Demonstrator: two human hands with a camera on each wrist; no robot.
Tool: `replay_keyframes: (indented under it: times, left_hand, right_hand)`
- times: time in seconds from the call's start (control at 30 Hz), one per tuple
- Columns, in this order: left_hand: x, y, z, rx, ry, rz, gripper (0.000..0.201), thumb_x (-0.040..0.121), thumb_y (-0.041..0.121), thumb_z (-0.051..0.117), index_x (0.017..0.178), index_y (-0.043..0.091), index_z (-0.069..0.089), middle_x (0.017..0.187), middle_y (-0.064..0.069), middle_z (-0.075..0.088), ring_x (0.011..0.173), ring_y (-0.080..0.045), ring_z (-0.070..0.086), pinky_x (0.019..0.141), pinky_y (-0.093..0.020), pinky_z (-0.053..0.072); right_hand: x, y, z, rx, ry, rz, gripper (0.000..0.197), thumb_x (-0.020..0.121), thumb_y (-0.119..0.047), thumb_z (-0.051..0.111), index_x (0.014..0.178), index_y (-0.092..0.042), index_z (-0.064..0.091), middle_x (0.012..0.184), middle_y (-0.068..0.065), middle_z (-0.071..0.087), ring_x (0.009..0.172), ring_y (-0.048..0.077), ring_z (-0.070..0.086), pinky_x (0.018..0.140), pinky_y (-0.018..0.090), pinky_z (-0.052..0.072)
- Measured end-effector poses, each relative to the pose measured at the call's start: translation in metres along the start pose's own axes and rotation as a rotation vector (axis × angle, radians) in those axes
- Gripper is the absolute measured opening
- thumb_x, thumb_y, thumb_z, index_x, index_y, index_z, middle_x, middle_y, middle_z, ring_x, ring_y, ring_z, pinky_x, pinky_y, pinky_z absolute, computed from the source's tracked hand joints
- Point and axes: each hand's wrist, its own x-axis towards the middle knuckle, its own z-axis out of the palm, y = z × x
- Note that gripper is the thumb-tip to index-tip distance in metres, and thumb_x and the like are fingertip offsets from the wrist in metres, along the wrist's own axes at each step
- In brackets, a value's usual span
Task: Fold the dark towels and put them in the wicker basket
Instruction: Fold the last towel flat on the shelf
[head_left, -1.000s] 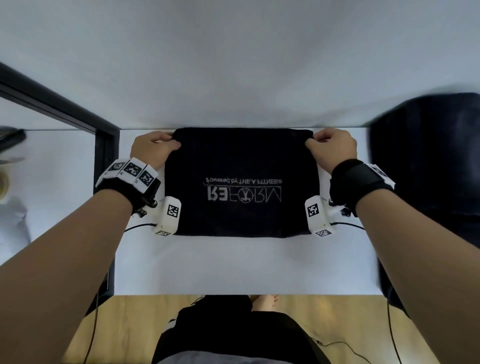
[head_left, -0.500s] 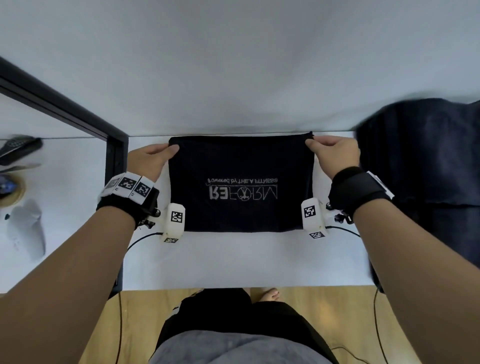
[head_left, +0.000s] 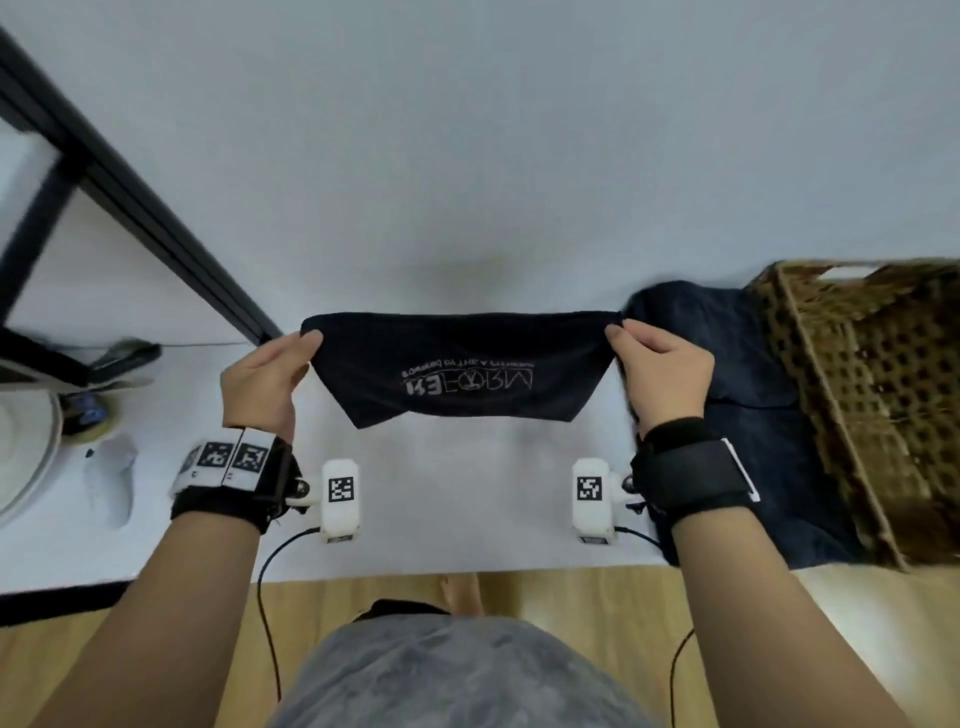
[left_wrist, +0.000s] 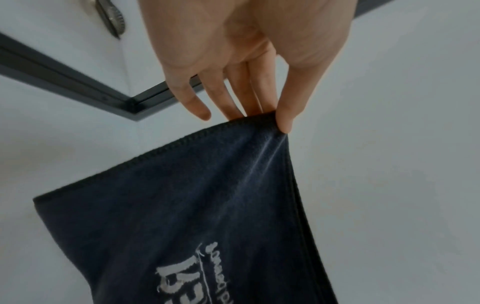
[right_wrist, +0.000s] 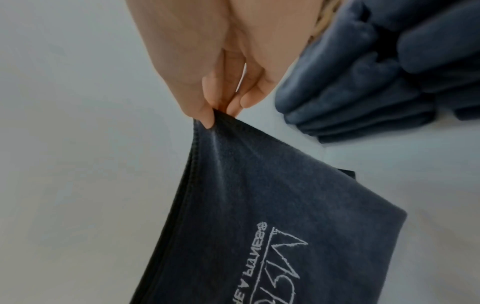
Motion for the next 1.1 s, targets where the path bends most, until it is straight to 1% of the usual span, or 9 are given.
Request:
replay_keyframes:
  times: [0.1,0.17,0.23,0.4,0.53,0.67,0.9,1.03,1.1]
  left_hand:
    - [-0.017,0.038,0.007,-0.028,-0.052,0.093,0.039,0.06,0.03,0.09,0.093,0.012,0.078,0.093,-0.009,0.074,0.092,-0.025,0.07,0.09,-0.031,0.053]
    - [-0.027,0.061,0.016,-0.054,-0.073,0.162,0.028,0.062,0.033,0.089,0.086,0.023,0.08,0.083,0.001,0.074,0.082,-0.017,0.067,0.074,-0.021,0.053]
    - [-0.038,0.082,0.026,-0.074,-0.07,0.242,0.014,0.067,0.03,0.086,0.08,0.03,0.08,0.084,0.007,0.076,0.085,-0.01,0.069,0.066,-0.015,0.051]
    - [-0.062,0.116,0.037,-0.105,-0.046,0.352,0.006,0.07,0.025,0.084,0.073,0.026,0.079,0.086,0.008,0.075,0.093,-0.01,0.069,0.08,-0.018,0.05]
    - [-0.074,0.119,0.03,-0.116,-0.02,0.387,0.009,0.073,0.02,0.083,0.068,0.023,0.076,0.077,0.009,0.073,0.083,-0.007,0.068,0.076,-0.016,0.051]
    - [-0.082,0.117,0.021,-0.066,0.008,0.444,0.013,0.07,0.023,0.086,0.078,0.02,0.076,0.072,0.012,0.073,0.072,0.002,0.068,0.067,-0.006,0.048]
    - [-0.074,0.107,0.005,0.046,0.077,0.439,0.017,0.066,0.027,0.089,0.075,0.026,0.074,0.071,0.017,0.072,0.07,0.008,0.065,0.065,-0.003,0.046]
    - [-0.064,0.094,-0.003,0.238,0.103,0.464,0.017,0.07,0.025,0.086,0.077,0.029,0.07,0.069,0.011,0.066,0.066,-0.001,0.062,0.062,-0.007,0.046]
    - [-0.057,0.09,-0.005,0.375,0.079,0.473,0.024,0.075,0.023,0.082,0.092,0.033,0.068,0.075,0.004,0.062,0.069,-0.005,0.059,0.069,-0.01,0.045]
  right_hand:
    - [-0.002,-0.045,-0.018,0.07,0.029,-0.125,0.009,0.071,-0.029,0.082,0.075,-0.033,0.075,0.08,-0.019,0.074,0.082,-0.003,0.07,0.076,0.013,0.052]
    - [-0.002,-0.072,-0.029,0.101,0.056,-0.182,0.007,0.07,-0.032,0.082,0.073,-0.034,0.075,0.083,-0.015,0.075,0.086,0.001,0.071,0.083,0.022,0.055]
    - [-0.001,-0.093,-0.038,0.126,0.074,-0.229,0.007,0.07,-0.033,0.081,0.075,-0.033,0.076,0.084,-0.014,0.076,0.086,0.002,0.071,0.086,0.025,0.056]
    - [-0.007,-0.121,-0.059,0.165,0.101,-0.292,0.012,0.074,-0.033,0.079,0.084,-0.027,0.078,0.084,-0.016,0.075,0.084,-0.002,0.07,0.082,0.02,0.054]
    - [-0.019,-0.125,-0.065,0.166,0.103,-0.33,0.004,0.076,-0.031,0.077,0.08,-0.029,0.077,0.082,-0.016,0.075,0.082,-0.002,0.07,0.079,0.019,0.054]
    - [-0.027,-0.122,-0.067,0.161,0.09,-0.332,0.006,0.078,-0.031,0.076,0.083,-0.028,0.076,0.082,-0.016,0.074,0.081,-0.002,0.069,0.078,0.019,0.054]
    - [-0.027,-0.109,-0.06,0.153,0.089,-0.275,0.011,0.064,-0.029,0.07,0.075,-0.028,0.069,0.068,-0.013,0.067,0.063,-0.001,0.06,0.068,0.021,0.05]
    - [-0.021,-0.089,-0.052,0.051,-0.01,-0.217,0.019,0.069,-0.03,0.07,0.088,-0.032,0.069,0.081,-0.011,0.071,0.077,0.004,0.067,0.078,0.025,0.053]
    - [-0.018,-0.081,-0.047,-0.055,-0.064,-0.222,0.022,0.077,-0.028,0.068,0.098,-0.035,0.071,0.085,-0.014,0.07,0.082,0.001,0.066,0.085,0.024,0.051]
